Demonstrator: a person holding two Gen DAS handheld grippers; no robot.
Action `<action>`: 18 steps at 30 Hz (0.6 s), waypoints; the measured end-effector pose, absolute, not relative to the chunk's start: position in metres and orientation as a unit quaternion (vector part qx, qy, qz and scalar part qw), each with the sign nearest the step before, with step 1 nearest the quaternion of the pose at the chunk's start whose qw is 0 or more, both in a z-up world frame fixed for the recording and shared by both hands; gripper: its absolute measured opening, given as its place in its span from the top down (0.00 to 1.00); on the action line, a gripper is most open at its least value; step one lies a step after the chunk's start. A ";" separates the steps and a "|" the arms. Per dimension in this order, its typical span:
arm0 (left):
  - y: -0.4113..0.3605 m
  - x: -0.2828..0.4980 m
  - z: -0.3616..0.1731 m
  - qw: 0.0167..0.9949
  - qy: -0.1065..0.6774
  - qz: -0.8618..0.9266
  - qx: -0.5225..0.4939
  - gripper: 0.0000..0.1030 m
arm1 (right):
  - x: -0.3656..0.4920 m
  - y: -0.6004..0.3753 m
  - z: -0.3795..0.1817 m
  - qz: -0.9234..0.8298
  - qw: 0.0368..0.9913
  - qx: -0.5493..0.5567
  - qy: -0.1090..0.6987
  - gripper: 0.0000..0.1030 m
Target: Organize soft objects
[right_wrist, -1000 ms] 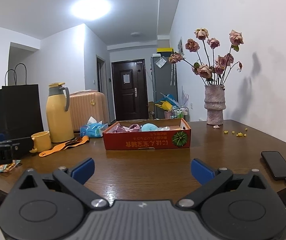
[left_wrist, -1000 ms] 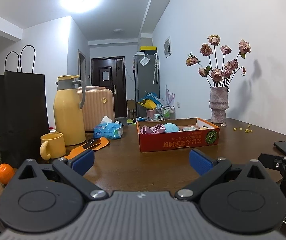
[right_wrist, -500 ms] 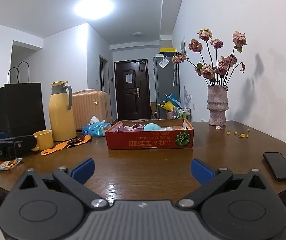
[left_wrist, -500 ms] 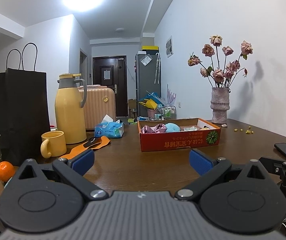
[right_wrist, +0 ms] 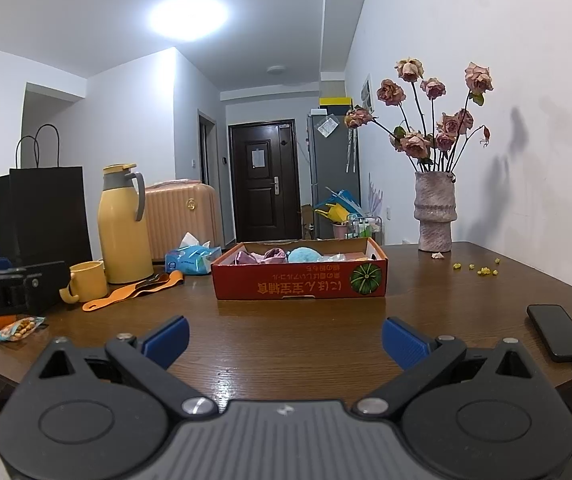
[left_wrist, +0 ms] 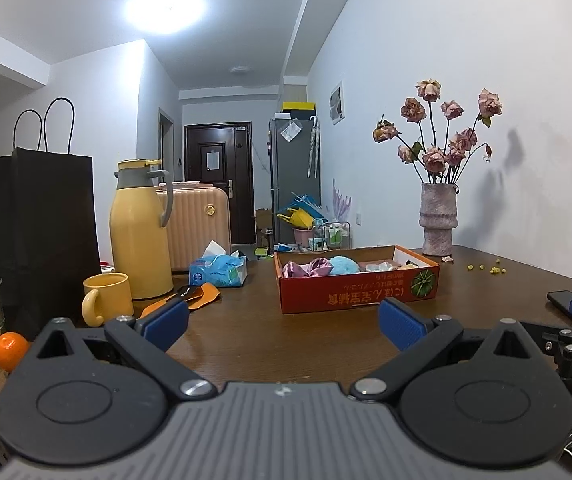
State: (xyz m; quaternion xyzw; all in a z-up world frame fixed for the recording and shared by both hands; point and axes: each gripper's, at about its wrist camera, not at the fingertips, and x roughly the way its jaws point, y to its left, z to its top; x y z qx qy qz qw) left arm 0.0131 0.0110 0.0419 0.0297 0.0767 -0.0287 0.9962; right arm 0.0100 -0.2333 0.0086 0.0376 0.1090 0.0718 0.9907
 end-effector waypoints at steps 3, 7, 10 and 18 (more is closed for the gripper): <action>0.010 0.013 0.042 0.996 0.078 -0.028 0.029 0.00 | 0.009 -0.233 0.009 0.071 0.991 0.038 0.107 0.00; 0.009 0.010 0.041 0.997 0.070 -0.026 0.031 0.00 | 0.008 -0.233 0.009 0.072 0.991 0.037 0.107 0.00; 0.010 0.010 0.040 0.997 0.069 -0.028 0.029 0.00 | 0.008 -0.233 0.009 0.071 0.991 0.037 0.107 0.00; 0.010 0.008 0.041 0.997 0.063 -0.028 0.026 0.00 | 0.007 -0.232 0.010 0.069 0.992 0.037 0.103 0.00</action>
